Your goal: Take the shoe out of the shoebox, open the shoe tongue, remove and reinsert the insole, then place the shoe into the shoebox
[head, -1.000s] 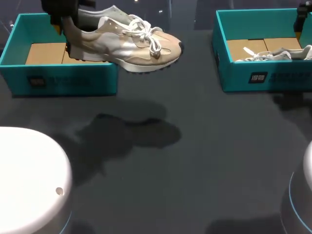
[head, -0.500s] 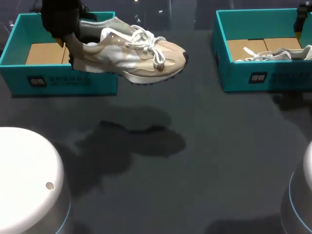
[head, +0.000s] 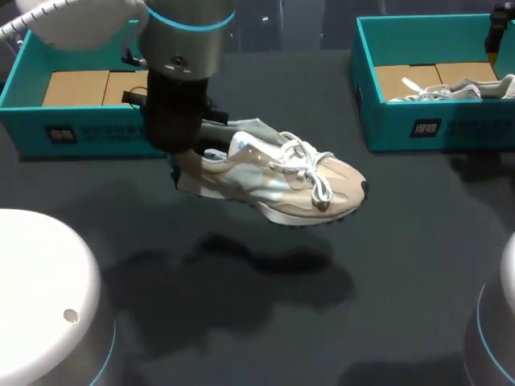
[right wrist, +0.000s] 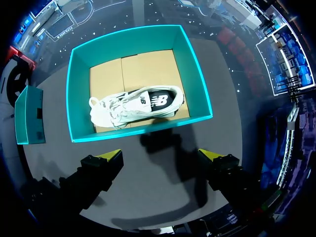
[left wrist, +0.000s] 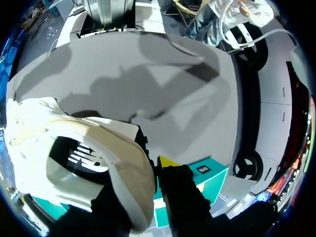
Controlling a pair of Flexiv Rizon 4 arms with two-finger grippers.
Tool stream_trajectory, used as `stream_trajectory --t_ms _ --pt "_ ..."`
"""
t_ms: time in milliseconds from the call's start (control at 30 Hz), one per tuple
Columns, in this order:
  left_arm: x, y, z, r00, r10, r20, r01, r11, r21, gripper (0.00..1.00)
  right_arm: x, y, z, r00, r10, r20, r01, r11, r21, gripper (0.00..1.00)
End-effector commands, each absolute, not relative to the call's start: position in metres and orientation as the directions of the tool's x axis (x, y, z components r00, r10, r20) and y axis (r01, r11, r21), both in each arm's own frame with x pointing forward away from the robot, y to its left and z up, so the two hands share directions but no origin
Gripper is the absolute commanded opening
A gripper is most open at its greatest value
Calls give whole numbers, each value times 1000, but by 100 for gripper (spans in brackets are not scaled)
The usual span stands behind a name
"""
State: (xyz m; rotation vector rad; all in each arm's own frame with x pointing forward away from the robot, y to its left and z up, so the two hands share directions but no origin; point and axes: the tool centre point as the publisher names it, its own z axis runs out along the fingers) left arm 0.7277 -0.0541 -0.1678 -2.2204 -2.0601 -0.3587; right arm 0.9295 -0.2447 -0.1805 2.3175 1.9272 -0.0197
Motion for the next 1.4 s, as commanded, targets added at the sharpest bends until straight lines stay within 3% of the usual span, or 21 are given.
stream_trajectory --t_ms 33,500,733,1400 --pt "729 -94 -188 57 962 267 996 -74 56 0 930 -245 -180 185 978 -92 980 -177 89 100" --pt "729 -94 -188 57 962 267 996 -74 56 0 930 -245 -180 185 978 -92 980 -177 89 100" --pt "712 -119 -218 -18 962 271 1000 13 22 0 930 -245 -180 185 978 -92 980 -177 89 100" --pt "683 -144 -303 -7 957 290 999 -3 33 0 930 -245 -180 185 978 -92 980 -177 89 100"
